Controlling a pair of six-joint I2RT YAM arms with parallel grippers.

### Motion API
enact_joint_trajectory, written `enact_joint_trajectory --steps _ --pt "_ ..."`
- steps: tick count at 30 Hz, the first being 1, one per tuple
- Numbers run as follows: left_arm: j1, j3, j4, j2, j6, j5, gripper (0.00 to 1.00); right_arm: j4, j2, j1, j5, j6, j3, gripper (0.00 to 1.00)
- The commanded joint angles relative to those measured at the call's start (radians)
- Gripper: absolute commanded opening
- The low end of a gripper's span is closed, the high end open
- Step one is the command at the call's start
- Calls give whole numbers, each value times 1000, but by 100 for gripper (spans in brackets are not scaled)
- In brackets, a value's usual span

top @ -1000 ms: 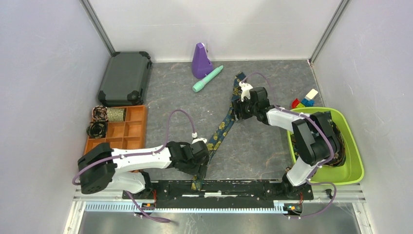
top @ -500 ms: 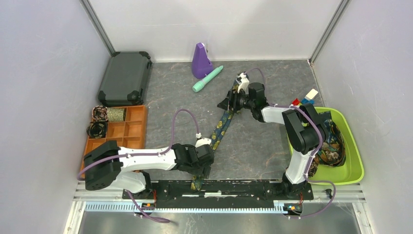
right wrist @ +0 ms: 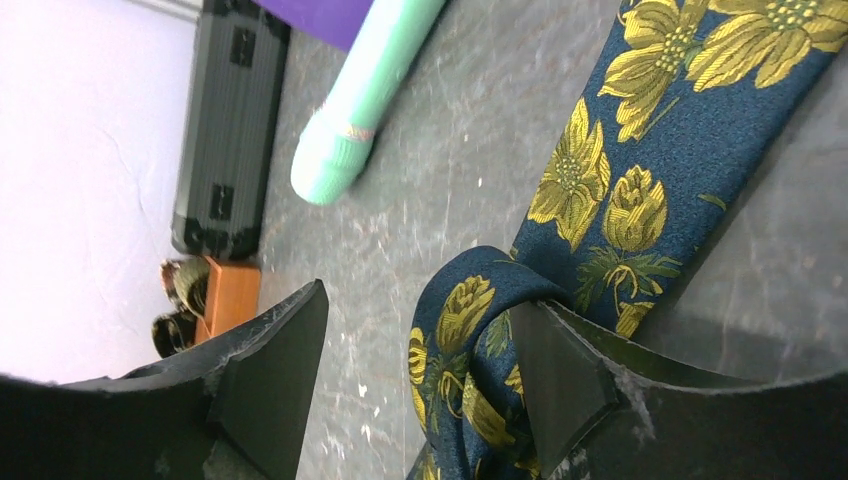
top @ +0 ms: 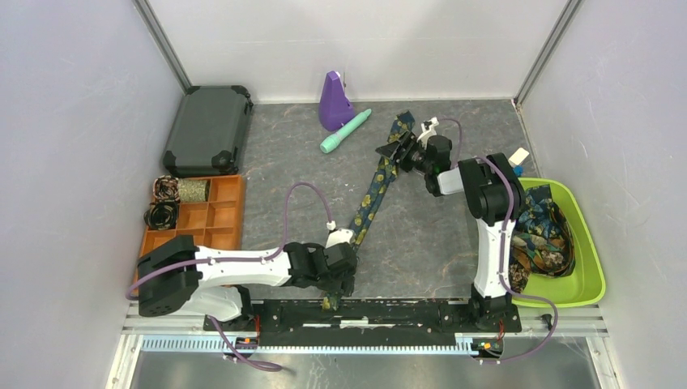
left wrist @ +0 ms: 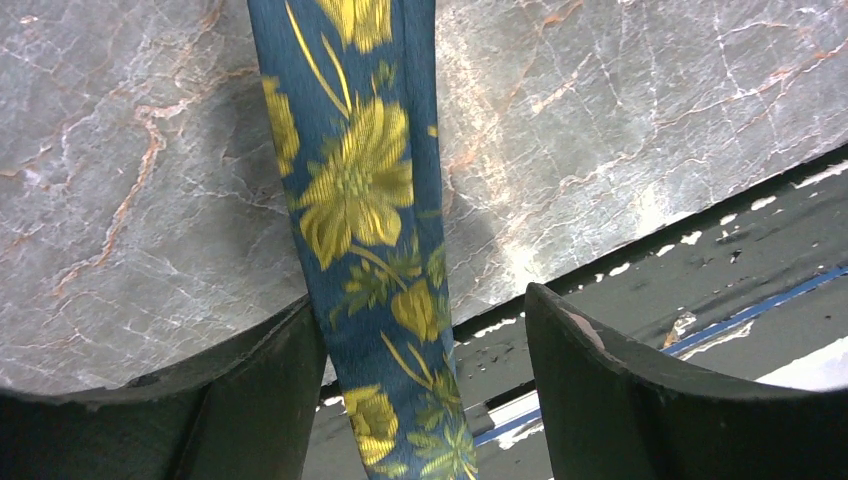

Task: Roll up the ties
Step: Flatten out the tie at the center of the board.

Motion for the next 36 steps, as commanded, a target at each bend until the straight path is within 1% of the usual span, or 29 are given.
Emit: enact_joint_trajectory --steps 1,4,8,12,13,16,18,24,26,29,32,33,34,36 --pt "-16 -115 -9 66 -90 55 77 57 61 -37 45 115 105 74" --pt "-16 -127 -5 64 -97 55 77 24 101 -52 37 124 182 75" --pt "-17 -139 24 86 -101 71 77 2 134 -64 47 156 258 82" --pt "-19 -154 68 128 -111 96 75 -10 162 -70 62 179 341 86" --pt "-20 -158 73 136 -112 97 73 -10 171 -74 71 195 363 87" --pt "-26 -159 78 168 -113 86 58 -17 215 -87 79 243 438 90" --pt "-28 -153 78 185 -112 81 51 -41 249 -95 84 262 504 91" --pt "-41 -140 98 212 -118 80 37 -98 310 -123 162 330 613 93" --pt "-45 -138 96 212 -121 83 36 -122 321 -132 195 346 635 94" --pt "-58 -119 67 195 -132 85 38 -161 361 -137 204 361 703 95" --pt "-87 -73 0 165 -147 67 45 -224 419 -136 160 371 817 98" --pt "-101 -49 -27 157 -152 54 50 -264 430 -136 151 358 842 98" --pt "-114 -27 -65 149 -161 39 57 -294 430 -136 150 348 852 98" --pt "-133 29 -149 133 -183 -20 71 -300 417 -135 145 333 833 98"
